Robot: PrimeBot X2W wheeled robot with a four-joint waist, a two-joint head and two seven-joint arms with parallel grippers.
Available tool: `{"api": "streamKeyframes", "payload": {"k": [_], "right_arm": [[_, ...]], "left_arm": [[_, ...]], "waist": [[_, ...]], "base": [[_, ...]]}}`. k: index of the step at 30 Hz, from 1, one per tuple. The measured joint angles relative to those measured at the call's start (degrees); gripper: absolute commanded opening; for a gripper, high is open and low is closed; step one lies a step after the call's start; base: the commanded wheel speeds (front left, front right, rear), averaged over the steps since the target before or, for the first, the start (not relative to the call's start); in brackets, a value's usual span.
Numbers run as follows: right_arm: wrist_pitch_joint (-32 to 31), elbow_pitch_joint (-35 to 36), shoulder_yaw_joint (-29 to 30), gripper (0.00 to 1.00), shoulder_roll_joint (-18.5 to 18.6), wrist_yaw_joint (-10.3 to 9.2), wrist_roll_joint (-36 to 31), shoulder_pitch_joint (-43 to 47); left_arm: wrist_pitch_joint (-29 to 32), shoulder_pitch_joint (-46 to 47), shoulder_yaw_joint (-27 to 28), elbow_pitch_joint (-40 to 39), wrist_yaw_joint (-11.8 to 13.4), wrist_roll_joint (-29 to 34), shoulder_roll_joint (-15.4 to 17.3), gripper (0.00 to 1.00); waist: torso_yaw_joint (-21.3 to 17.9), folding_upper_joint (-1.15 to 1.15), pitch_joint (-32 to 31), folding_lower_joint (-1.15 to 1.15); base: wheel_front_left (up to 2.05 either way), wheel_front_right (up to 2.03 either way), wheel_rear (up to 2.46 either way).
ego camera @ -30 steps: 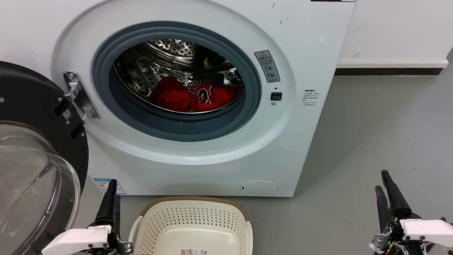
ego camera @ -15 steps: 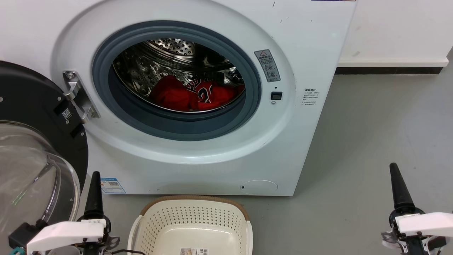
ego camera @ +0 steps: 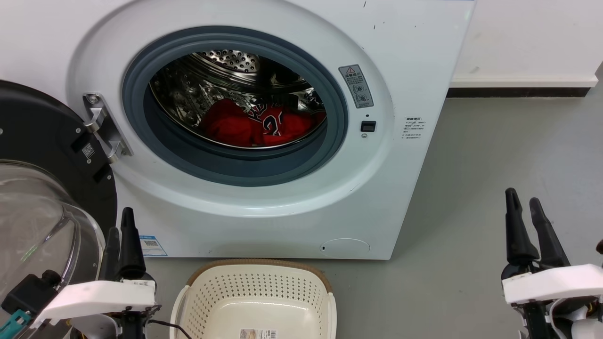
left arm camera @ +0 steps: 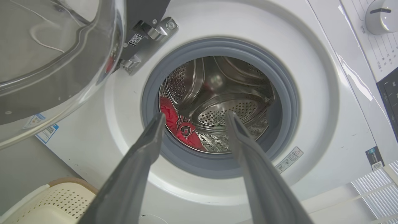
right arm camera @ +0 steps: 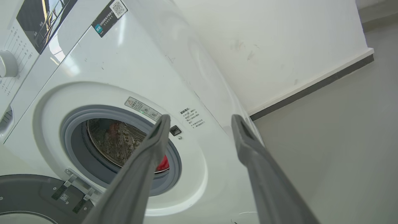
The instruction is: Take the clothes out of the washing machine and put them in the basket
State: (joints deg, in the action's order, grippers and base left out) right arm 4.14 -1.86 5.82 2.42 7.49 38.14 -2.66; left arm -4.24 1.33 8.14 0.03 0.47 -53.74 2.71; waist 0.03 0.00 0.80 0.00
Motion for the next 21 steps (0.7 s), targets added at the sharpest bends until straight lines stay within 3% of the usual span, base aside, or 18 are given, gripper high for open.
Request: {"api": "streamKeyframes", "payload": {"k": [10, 21], "right_arm": [[1.90, 2.43, -2.01, 1.00, 0.02, 0.00, -11.52, 0.78], [3.65, 3.48, -3.38, 1.00, 0.08, 0.00, -21.24, 1.79]], "left_arm": [[-1.78, -1.72, -2.05, -2.37, -1.97, 8.88, 0.02, 1.00], [-3.55, -2.93, -5.71, -3.61, -1.76, 20.53, 0.03, 1.00]], "waist": [[0.08, 0.00, -0.04, 0.00], [0.00, 0.00, 0.03, 0.00]], "base": [[0.00, 0.00, 0.00], [0.00, 0.00, 0.00]]}}
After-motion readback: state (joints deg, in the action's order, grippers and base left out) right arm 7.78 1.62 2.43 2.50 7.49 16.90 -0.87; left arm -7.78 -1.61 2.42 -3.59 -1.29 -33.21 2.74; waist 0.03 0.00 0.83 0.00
